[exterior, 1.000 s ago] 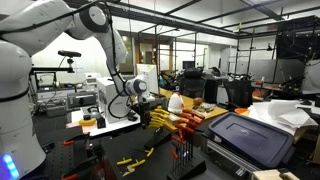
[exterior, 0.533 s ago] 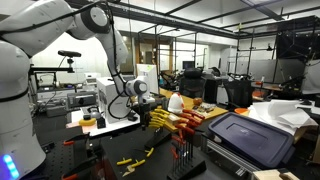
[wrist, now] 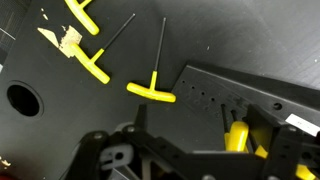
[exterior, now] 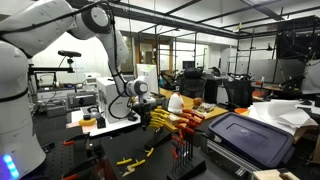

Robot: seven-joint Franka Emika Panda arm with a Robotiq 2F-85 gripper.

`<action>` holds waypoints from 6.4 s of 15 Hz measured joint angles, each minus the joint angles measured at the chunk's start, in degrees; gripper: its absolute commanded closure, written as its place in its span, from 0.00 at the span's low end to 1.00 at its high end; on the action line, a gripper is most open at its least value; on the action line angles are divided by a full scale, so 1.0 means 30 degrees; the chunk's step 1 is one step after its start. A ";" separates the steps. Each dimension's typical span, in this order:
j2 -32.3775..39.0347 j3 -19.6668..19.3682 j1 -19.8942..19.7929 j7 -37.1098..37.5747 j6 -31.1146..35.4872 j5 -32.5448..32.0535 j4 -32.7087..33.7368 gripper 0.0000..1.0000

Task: Pick up the yellow object tool and put on the table

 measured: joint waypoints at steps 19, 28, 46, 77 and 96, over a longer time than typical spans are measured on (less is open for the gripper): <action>0.0088 -0.0493 0.0208 0.2142 0.0628 -0.0044 -0.0042 0.00; 0.0090 -0.0650 0.0467 0.2208 0.1357 -0.0069 0.0066 0.70; 0.0075 -0.0523 0.0410 0.2078 0.2919 -0.0028 -0.0265 0.96; -0.1685 -0.2042 0.3581 0.1459 0.0858 -0.2384 -0.0512 0.96; -0.3382 0.3025 -0.5606 -1.7192 -0.5629 0.1956 0.0233 0.96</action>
